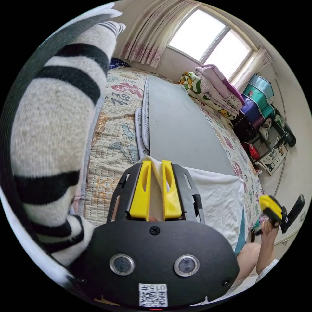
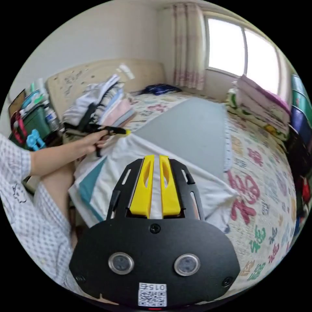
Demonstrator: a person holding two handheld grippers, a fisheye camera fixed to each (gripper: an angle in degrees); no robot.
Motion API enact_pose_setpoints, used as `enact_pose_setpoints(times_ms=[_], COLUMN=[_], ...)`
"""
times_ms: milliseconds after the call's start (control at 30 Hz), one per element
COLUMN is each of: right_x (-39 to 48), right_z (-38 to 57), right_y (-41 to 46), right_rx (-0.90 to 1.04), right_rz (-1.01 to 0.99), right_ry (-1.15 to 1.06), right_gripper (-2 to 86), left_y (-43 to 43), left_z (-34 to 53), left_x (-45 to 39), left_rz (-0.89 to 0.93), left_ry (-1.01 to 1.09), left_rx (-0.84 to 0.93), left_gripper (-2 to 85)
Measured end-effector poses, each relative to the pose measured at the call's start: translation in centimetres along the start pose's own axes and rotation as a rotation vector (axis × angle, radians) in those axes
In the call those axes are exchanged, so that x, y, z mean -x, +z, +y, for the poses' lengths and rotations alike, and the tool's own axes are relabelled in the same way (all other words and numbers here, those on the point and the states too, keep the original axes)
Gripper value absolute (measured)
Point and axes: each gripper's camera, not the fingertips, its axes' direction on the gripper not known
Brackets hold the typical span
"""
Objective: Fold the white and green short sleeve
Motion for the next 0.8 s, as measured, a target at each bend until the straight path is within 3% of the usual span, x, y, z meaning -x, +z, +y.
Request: enact_pose_setpoints(times_ms=[100,233,400,600,800], right_x=[8.2,13.8,14.9,14.6,10.8], right_z=[3.3,7.9,10.9,13.1,14.7], right_y=[4.0,8.8,12.9,13.0,12.2], right_rx=[0.061,0.159,0.276,0.264,0.230], right_rz=[-0.225,-0.179,-0.001,-0.015,-0.028], right_ry=[-0.113,-0.133,-0.101,-0.084,-0.002], right_gripper=[7.1,8.7,3.9,0.5,3.1], left_y=[0.1,0.3,0.5,0.7,1.4], left_z=[-0.3,-0.9,-1.9,-3.5,-5.2], left_x=[-0.5,-1.4,-2.7,-4.7,-7.2], left_rz=[-0.011,-0.017,-0.024,-0.045,-0.062], left_ry=[-0.002,-0.002,-0.006,-0.005,0.006], left_rx=[0.008,0.012,0.011,-0.012,0.016], left_gripper=[4.4,2.5,0.8,0.7,2.1])
